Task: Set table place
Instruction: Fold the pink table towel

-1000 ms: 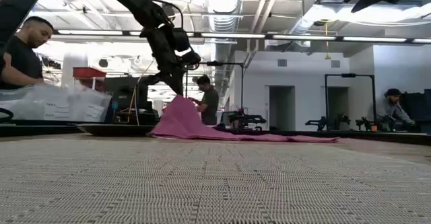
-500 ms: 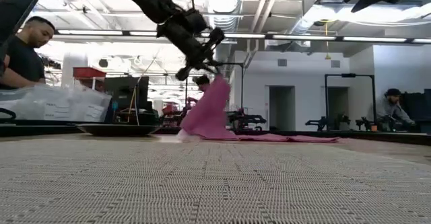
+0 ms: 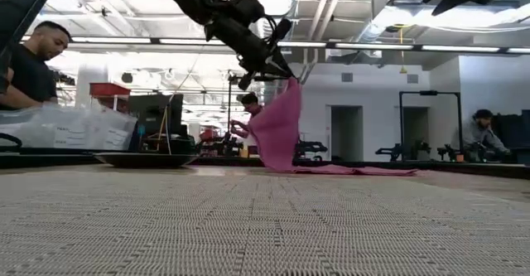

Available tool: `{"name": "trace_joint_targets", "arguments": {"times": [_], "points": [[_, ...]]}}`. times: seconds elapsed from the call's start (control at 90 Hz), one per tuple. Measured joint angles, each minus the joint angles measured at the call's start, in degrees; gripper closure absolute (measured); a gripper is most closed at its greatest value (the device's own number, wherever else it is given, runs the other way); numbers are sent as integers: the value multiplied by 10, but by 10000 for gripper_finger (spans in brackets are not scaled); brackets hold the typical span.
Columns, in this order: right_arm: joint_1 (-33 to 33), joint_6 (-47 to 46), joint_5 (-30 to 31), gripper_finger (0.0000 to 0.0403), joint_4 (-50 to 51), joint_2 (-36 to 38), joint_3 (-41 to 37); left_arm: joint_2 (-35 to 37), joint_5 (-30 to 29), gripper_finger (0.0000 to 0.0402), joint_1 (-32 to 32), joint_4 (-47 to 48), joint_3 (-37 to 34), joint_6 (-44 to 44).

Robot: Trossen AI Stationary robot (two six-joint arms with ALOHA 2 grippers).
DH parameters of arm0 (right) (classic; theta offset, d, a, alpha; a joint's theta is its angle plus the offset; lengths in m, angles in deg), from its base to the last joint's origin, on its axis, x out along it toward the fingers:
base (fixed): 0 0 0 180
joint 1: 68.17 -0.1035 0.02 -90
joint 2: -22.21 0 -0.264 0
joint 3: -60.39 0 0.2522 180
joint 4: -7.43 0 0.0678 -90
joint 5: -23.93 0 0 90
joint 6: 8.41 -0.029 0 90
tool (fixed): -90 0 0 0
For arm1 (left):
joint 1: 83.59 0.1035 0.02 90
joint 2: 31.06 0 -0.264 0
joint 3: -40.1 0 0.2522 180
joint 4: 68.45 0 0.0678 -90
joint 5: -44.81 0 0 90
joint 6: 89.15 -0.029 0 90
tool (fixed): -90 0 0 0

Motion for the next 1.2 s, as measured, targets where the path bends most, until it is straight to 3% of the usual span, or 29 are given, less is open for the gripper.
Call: {"name": "trace_joint_targets", "arguments": {"times": [0.089,0.3,0.456,0.622,0.8,1.2], "points": [[0,0,0,198,0,0,0,-23,-5,401,-3,-17,-1,32],[0,0,0,198,3,0,0,-116,11,401,-23,-185,16,152],[0,0,0,198,6,4,0,-163,18,401,-40,-191,55,187],[0,0,-1,198,7,16,0,-196,-30,401,-47,-195,98,224],[0,-2,0,198,6,27,0,-193,-119,401,-50,-191,108,255],[0,-11,0,198,7,34,0,-194,-178,401,-54,-167,107,265]]}}
